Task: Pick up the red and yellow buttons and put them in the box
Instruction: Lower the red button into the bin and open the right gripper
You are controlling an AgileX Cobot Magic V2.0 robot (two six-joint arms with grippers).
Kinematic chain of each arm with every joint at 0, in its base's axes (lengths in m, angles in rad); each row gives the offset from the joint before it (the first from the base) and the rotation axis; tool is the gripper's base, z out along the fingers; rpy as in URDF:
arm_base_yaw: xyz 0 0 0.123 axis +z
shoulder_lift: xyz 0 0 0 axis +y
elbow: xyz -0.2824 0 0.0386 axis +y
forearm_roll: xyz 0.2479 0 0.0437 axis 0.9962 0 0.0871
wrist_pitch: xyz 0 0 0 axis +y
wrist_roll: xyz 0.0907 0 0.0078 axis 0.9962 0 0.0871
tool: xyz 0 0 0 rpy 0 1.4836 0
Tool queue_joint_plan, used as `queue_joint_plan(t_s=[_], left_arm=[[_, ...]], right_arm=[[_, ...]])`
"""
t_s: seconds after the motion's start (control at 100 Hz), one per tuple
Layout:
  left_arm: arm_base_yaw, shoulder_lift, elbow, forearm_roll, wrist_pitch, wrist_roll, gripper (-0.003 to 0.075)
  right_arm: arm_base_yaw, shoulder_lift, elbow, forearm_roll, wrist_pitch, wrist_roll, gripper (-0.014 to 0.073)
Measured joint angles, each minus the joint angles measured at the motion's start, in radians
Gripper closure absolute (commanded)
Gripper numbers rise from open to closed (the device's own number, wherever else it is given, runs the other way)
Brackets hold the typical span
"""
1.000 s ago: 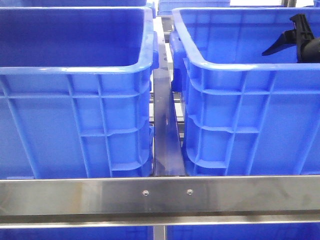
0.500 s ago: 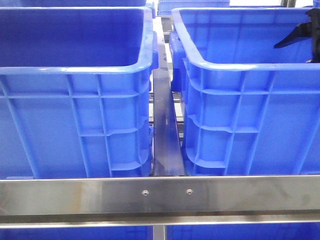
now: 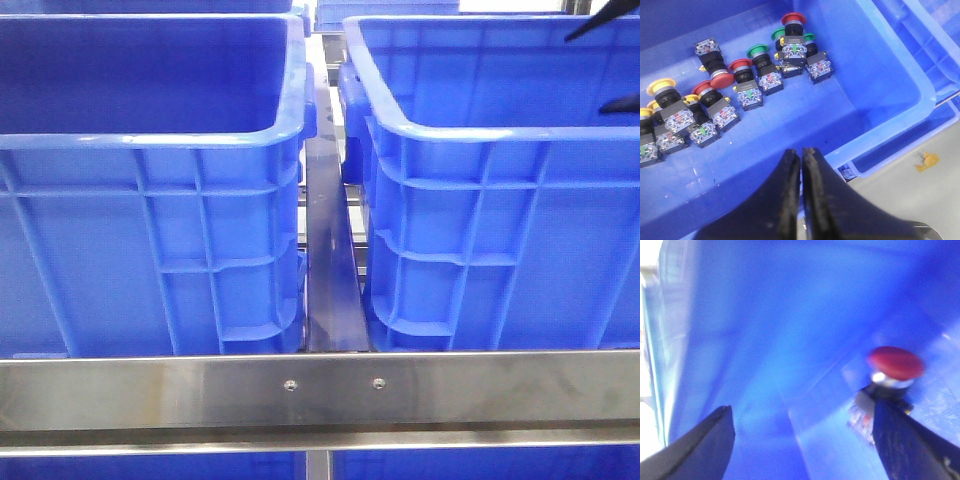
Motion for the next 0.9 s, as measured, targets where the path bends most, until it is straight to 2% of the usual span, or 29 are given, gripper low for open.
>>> queue_joint_plan(t_s=[0.23,0.48,0.9], left_arm=[[0.000,0.000,0.000,0.000,0.000,0.000,0.0739],[0.000,0.000,0.000,0.000,0.000,0.000,0.0739],[0.000,0.000,0.000,0.000,0.000,0.000,0.0739]], right_arm=[[0.100,-0.176,0.002,-0.242,-0.121,-0.007,0.0003],[0.221,-0.401,0.094,-0.453,-0.249,-0.011,0.0003],[0.232,-0.847,0.379,-0.655,-0.281,-0.012,0.0003]])
